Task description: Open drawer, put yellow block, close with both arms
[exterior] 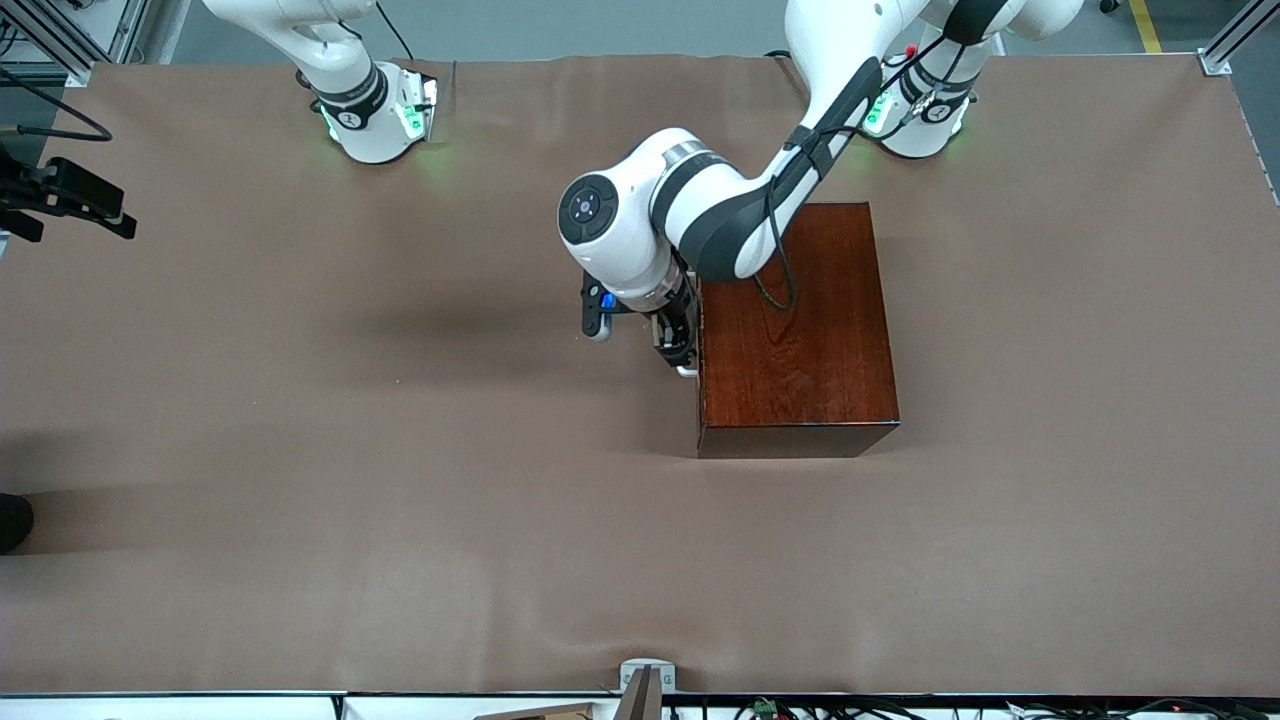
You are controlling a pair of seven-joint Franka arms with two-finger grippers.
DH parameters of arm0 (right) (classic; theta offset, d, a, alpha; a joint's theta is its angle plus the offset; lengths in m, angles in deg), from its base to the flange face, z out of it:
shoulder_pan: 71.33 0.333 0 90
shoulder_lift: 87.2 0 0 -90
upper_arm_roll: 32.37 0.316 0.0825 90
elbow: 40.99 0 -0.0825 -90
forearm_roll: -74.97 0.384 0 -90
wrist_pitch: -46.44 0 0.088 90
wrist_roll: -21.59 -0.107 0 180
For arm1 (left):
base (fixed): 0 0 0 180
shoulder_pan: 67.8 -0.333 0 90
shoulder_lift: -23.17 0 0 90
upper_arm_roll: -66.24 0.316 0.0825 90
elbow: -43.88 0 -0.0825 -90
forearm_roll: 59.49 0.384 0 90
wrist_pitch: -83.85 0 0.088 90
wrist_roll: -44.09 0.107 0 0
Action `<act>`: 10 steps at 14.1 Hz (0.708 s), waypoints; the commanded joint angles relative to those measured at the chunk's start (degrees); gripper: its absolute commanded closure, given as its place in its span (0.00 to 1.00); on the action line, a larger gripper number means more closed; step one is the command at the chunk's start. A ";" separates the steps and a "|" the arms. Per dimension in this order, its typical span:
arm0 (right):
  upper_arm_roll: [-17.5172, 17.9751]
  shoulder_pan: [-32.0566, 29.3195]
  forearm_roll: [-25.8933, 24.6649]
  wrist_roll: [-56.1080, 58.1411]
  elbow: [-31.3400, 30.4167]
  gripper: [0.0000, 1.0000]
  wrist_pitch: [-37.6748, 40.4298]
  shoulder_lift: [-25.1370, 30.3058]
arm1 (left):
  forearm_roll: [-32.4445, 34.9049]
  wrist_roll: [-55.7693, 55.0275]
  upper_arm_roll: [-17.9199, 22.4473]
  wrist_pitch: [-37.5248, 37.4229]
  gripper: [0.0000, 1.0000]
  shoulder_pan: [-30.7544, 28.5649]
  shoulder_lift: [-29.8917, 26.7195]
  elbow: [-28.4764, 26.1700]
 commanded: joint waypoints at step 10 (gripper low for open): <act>1.07 -1.07 -0.13 -1.00 0.85 0.00 1.57 0.32 | -5.22 -13.64 0.30 0.13 0.00 -13.43 -19.28 -1.98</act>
